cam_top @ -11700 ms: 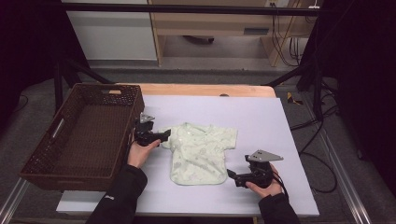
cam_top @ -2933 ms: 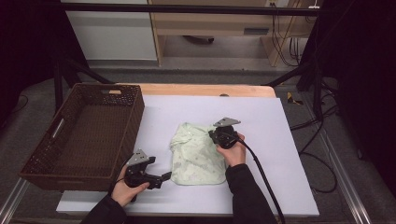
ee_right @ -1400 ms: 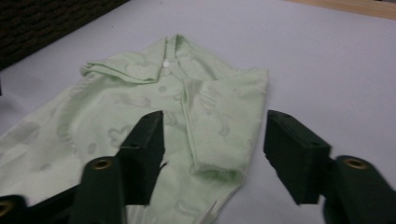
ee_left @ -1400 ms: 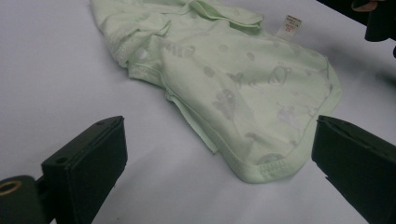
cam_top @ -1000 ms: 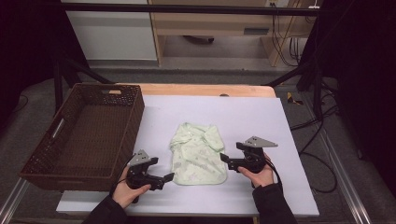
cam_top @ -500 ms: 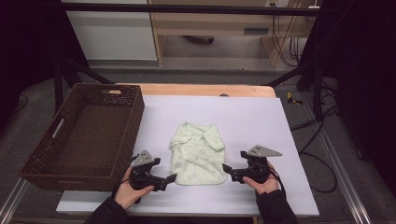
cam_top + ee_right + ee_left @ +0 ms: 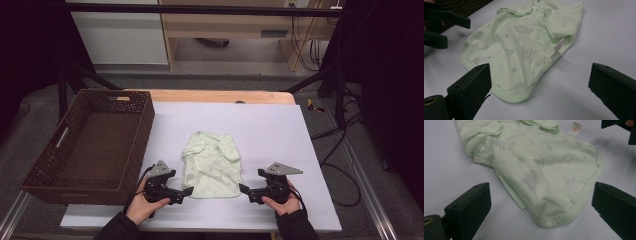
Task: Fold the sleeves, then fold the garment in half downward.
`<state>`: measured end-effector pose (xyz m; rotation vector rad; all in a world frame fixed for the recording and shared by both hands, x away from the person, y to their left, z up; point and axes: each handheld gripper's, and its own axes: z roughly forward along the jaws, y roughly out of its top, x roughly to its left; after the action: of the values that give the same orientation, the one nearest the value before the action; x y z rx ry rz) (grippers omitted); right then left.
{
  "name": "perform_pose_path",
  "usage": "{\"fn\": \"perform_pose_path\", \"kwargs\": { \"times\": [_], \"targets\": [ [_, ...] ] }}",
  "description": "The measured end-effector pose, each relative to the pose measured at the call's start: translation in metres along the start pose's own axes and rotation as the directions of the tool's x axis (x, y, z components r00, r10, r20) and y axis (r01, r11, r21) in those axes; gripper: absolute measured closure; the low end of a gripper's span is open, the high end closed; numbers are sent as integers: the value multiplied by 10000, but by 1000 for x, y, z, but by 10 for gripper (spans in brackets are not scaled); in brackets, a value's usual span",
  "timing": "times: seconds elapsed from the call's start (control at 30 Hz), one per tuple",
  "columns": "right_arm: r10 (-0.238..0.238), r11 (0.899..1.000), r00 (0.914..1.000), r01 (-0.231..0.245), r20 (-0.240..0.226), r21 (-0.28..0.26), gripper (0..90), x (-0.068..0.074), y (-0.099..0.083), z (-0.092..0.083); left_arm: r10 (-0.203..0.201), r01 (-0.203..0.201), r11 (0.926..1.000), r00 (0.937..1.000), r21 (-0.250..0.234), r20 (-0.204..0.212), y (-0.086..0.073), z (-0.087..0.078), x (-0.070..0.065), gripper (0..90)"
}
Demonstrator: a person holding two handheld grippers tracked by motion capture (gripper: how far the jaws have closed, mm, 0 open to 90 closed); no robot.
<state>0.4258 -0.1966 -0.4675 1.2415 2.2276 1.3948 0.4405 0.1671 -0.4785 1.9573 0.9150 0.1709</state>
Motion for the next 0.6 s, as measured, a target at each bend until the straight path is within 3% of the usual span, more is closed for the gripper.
{"fn": "perform_pose_path", "kwargs": {
  "times": [0.2,0.33,0.6],
  "targets": [
    [-2,9994,10000,1,35,342,92,1,-1,6,-101,107,9997,9997,237,-241,0,5,2,43],
    [-8,9989,9999,0,163,471,147,1,-2,9,-163,173,9993,9994,322,-310,0,7,3,105],
    [123,9966,9992,-153,372,813,319,3,-4,18,-158,193,9986,9974,485,-707,1,5,5,332]
  ]
}}
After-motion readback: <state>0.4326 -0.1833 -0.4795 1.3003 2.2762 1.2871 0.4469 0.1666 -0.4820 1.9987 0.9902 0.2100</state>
